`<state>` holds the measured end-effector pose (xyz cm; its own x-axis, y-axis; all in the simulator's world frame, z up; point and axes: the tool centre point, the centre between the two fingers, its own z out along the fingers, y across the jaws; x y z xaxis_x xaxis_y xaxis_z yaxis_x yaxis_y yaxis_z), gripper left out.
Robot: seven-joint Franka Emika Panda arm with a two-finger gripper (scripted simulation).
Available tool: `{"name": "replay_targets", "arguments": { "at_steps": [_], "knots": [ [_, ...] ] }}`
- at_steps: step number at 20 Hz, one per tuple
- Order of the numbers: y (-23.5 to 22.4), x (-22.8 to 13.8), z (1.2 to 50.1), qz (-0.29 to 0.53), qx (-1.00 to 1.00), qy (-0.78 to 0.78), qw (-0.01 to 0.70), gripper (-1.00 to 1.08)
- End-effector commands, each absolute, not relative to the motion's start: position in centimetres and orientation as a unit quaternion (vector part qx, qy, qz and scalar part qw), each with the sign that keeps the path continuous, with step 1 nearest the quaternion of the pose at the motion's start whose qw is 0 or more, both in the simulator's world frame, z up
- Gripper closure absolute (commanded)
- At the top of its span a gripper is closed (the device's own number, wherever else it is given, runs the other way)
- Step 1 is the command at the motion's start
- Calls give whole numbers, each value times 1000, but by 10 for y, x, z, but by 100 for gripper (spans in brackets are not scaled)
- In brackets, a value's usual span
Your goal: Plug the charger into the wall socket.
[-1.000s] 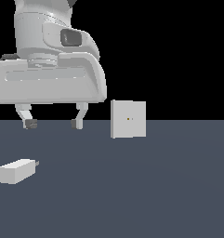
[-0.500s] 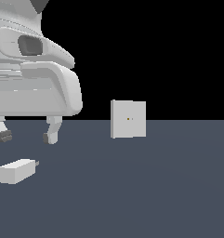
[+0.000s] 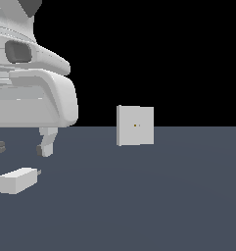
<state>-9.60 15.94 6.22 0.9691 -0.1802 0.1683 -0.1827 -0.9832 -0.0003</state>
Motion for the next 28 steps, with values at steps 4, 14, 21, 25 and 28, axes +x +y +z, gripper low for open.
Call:
{"name": "replay_targets", "arguments": {
  "at_steps": [4, 14, 21, 25, 28],
  "knots": [
    [159, -96, 56, 84, 992, -92, 8, -92],
    [159, -96, 18, 85, 992, -92, 8, -92],
    [159, -96, 12, 85, 992, -92, 8, 108],
    [159, -96, 12, 85, 992, -92, 8, 108],
    [159, -96, 12, 85, 992, -92, 8, 108]
  ]
}}
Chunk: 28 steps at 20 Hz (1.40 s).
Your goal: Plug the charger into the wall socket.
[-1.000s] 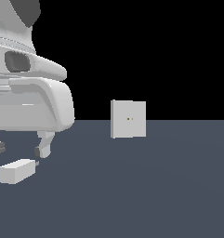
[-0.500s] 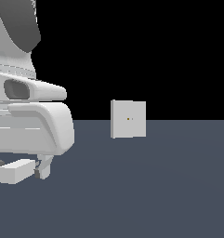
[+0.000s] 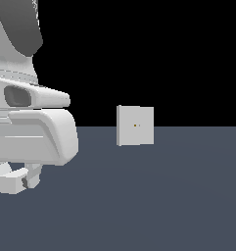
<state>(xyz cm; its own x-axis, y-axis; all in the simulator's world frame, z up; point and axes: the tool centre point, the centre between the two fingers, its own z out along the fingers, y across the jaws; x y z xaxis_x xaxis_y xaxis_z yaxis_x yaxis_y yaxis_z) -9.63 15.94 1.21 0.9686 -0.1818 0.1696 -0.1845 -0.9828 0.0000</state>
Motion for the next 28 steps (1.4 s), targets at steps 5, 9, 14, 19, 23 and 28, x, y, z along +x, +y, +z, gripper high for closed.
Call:
{"name": "replay_targets", "arguments": {
  "at_steps": [5, 9, 14, 19, 23, 28],
  "knots": [
    [158, -96, 13, 85, 992, -91, 8, 108],
    [150, -97, 15, 85, 993, -83, 7, 108],
    [133, -97, 22, 85, 994, -65, 6, 108],
    [108, -96, 31, 86, 995, -40, 4, 108],
    [85, -94, 39, 87, 996, -15, 2, 108],
    [56, -89, 50, 87, 996, 15, 0, 108]
  ]
}}
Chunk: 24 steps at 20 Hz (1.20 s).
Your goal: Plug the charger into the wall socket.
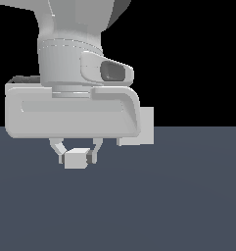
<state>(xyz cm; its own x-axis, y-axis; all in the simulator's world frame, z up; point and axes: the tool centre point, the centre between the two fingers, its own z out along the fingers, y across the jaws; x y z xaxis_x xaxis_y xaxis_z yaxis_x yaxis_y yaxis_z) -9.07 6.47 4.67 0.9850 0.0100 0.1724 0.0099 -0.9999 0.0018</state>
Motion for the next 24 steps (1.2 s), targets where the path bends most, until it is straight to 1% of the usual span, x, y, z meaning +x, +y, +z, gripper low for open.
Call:
{"name": "replay_targets", "arguments": {
  "at_steps": [1, 16, 24],
  "knots": [
    [51, -88, 52, 87, 996, 20, -1, 108],
    [-26, -65, 81, 86, 991, 102, -8, 108],
    [-57, -51, 93, 85, 987, 136, -12, 108]
  ]
}}
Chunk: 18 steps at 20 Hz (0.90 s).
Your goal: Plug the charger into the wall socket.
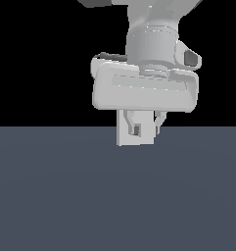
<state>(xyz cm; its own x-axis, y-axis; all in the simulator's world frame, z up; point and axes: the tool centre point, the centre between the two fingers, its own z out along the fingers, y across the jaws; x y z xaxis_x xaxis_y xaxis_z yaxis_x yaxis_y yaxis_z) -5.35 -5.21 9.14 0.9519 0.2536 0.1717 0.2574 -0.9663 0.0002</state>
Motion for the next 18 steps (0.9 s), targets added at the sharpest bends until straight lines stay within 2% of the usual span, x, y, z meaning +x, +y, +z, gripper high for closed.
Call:
{"name": "replay_targets", "arguments": {
  "at_steps": [1, 18],
  "knots": [
    [-60, -49, 95, -85, -987, -139, 12, 108],
    [-73, -40, 100, -84, -984, -155, 13, 108]
  ]
}}
